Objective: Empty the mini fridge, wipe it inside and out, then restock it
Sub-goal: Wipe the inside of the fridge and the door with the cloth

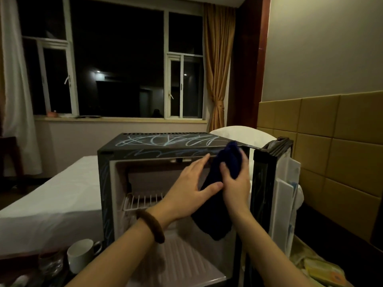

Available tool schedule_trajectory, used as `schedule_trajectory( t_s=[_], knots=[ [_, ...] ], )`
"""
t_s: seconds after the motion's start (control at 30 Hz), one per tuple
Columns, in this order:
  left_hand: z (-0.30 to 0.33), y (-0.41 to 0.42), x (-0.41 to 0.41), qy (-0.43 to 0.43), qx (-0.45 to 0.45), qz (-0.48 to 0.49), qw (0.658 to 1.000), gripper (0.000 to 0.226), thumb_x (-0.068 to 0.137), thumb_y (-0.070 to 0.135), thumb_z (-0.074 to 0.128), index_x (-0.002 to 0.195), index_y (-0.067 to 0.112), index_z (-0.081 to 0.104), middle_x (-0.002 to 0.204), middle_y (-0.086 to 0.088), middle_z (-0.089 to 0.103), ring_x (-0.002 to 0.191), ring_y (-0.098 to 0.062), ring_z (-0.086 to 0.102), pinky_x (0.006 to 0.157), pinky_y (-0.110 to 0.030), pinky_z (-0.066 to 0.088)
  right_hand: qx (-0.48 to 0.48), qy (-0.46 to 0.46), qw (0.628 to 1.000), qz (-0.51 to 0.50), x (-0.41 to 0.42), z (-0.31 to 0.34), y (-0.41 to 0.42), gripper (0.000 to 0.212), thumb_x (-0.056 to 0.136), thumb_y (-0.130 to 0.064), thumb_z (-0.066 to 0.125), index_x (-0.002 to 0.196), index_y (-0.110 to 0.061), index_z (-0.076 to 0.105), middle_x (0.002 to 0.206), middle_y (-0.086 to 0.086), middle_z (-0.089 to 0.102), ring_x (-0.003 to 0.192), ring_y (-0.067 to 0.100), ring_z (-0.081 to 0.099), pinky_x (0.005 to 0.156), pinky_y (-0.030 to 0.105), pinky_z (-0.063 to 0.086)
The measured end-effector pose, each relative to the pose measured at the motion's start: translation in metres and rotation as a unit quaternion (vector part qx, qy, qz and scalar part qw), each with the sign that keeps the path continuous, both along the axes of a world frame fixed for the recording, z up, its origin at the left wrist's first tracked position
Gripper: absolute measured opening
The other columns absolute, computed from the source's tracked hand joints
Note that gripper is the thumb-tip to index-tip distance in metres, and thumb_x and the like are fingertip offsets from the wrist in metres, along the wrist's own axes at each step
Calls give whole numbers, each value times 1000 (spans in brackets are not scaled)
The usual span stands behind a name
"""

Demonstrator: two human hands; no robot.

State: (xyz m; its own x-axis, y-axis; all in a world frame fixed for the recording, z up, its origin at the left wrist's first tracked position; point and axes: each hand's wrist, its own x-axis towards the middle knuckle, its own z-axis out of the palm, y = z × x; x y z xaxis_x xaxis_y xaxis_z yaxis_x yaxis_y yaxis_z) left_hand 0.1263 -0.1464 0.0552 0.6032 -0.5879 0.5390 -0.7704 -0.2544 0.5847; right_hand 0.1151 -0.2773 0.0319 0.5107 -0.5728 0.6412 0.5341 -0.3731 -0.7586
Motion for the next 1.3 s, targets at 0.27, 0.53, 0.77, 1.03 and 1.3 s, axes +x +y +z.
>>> schedule_trajectory(
  t_s=[0.27, 0.53, 0.77, 1.03, 1.3],
  knots=[
    [-24, 15, 19, 4, -29, 28, 999, 51, 88, 35, 58, 132, 38, 33, 133, 18, 37, 124, 2, 33, 101, -22, 31, 128, 111, 982, -78, 45, 27, -6, 57, 95, -24, 50, 145, -20, 23, 143, 17, 30, 121, 34, 44, 96, 38, 38],
    [-28, 21, 23, 38, -101, 8, 994, 33, 87, 20, 61, 112, 39, 48, 117, 19, 54, 113, 2, 50, 95, -34, 47, -197, 143, 965, -99, 43, 2, 4, 59, 93, -21, 53, 144, -27, 26, 138, 13, 27, 114, 31, 49, 95, 36, 42],
    [-30, 32, 14, 52, -70, 1, 996, 24, 87, 16, 61, 99, 36, 54, 105, 15, 61, 100, 0, 58, 85, -18, 49, -85, 193, 962, -173, 47, 15, 1, 60, 92, -13, 46, 146, -17, 20, 144, 22, 19, 118, 42, 43, 99, 44, 36],
    [-20, 47, 22, -111, -43, 146, 982, 33, 87, 20, 61, 118, 23, 53, 109, 15, 48, 107, 0, 43, 84, -3, 31, -108, 230, 950, -182, 42, 17, -32, 59, 93, -14, 44, 147, -17, 19, 143, 22, 20, 113, 43, 47, 94, 44, 40],
    [-16, 50, 22, -62, -87, 149, 983, 29, 87, 17, 60, 115, 23, 55, 110, 13, 53, 106, -1, 48, 89, -19, 37, -364, 200, 899, -143, 40, 8, 15, 63, 93, -19, 48, 147, -22, 16, 140, 16, 20, 112, 38, 47, 86, 48, 47]
  ],
)
